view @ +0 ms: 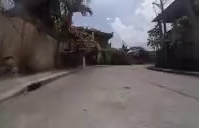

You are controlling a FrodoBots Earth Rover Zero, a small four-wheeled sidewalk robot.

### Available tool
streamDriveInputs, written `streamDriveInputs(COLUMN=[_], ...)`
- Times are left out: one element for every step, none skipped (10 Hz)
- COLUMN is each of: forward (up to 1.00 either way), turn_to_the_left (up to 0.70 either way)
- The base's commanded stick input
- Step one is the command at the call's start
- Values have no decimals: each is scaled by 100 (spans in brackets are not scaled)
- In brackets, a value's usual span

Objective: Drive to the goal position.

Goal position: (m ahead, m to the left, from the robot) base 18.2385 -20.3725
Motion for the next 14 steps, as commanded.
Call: streamDriveInputs(forward=[100,100,100,100,100,100,100,100,100,100,100,100,100,100], turn_to_the_left=[-17,-38,-40,-40,-40,-28,-6,0,0,0,0,0,0,0])
